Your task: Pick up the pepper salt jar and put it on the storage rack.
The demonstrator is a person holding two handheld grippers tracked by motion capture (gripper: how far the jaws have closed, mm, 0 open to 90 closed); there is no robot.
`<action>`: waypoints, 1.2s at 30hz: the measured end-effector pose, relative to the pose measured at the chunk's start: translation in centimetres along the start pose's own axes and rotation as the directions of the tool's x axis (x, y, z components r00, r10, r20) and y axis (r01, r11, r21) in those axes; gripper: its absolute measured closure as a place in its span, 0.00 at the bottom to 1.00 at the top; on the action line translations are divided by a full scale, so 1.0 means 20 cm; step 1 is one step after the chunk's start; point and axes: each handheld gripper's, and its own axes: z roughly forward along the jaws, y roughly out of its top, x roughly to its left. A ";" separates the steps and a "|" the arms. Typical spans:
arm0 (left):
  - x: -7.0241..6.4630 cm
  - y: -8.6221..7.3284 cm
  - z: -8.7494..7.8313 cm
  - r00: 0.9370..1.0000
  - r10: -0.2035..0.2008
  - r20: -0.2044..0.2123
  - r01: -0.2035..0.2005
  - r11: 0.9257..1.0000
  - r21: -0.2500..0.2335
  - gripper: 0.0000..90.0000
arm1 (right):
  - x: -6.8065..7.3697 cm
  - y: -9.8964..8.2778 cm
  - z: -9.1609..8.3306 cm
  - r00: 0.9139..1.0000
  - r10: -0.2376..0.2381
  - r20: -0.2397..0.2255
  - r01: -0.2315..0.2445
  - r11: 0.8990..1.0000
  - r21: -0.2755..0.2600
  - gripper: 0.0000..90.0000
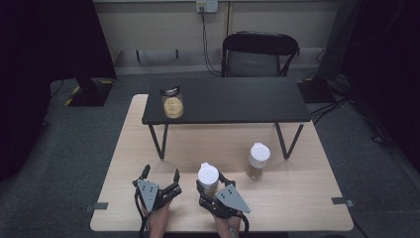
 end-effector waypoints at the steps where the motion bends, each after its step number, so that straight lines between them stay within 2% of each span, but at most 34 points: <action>1: 0.00 0.00 0.00 1.000 0.000 0.000 0.000 1.000 0.000 0.03 | 0.00 0.00 0.00 1.000 0.001 0.001 -0.001 1.000 0.002 0.33; 21: 0.00 0.00 0.00 1.000 0.000 0.000 0.000 1.000 0.000 0.03 | 0.00 0.01 -0.01 1.000 -0.008 0.012 0.008 1.000 0.008 0.33; 28: 0.00 0.00 0.00 1.000 0.000 0.000 0.000 1.000 0.000 0.03 | 0.02 0.03 -0.01 1.000 -0.023 0.004 0.023 1.000 0.001 0.34; 36: 0.00 0.00 0.00 1.000 0.000 -0.002 0.000 1.000 0.000 0.03 | 0.02 0.06 -0.02 1.000 -0.018 0.000 0.018 1.000 -0.004 0.34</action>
